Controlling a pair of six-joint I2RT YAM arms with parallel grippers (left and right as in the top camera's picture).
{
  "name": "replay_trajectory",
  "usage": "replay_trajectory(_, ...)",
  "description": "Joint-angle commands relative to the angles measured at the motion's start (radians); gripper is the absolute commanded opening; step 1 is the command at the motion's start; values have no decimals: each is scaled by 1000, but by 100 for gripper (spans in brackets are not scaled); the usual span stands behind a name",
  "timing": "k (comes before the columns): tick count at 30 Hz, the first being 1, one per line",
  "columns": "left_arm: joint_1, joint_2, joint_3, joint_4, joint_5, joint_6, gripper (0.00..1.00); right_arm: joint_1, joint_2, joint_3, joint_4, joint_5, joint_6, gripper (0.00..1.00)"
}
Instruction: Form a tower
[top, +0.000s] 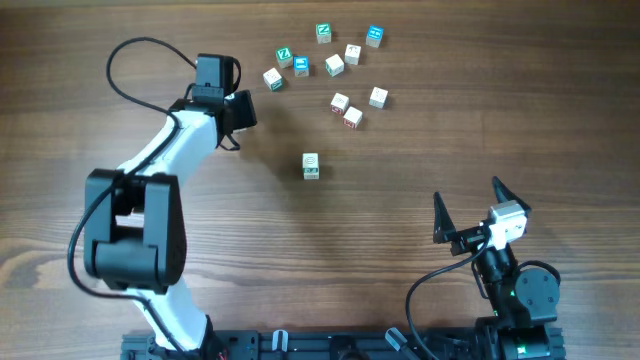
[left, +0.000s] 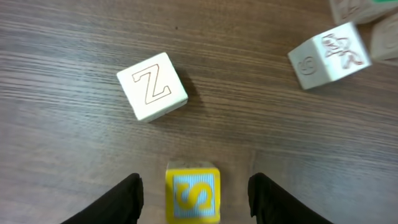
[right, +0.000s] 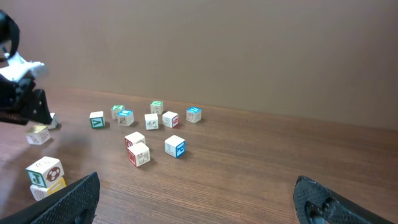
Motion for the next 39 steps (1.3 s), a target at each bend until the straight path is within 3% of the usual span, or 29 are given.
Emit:
replay_trajectory(1, -1, 60, -6, 39, -6, 5, 48, -2, -5, -1, 3, 13, -10, 100)
replay_trajectory(8, -1, 64, -6, 37, -6, 5, 34, -2, -5, -1, 3, 13, -10, 100)
replay_trajectory(15, -1, 29, -6, -48, -6, 5, 30, -2, -5, -1, 3, 13, -10, 100)
replay_trajectory(25, -2, -209, -6, -353, 198, -82, 28, -2, -5, -1, 3, 13, -10, 100)
replay_trajectory(30, -28, -215, -13, -497, 200, -161, 27, -2, -5, -1, 3, 13, -10, 100)
replay_trajectory(39, -146, -211, -178, -355, 64, -161, 29, -2, -5, -1, 3, 13, -10, 99)
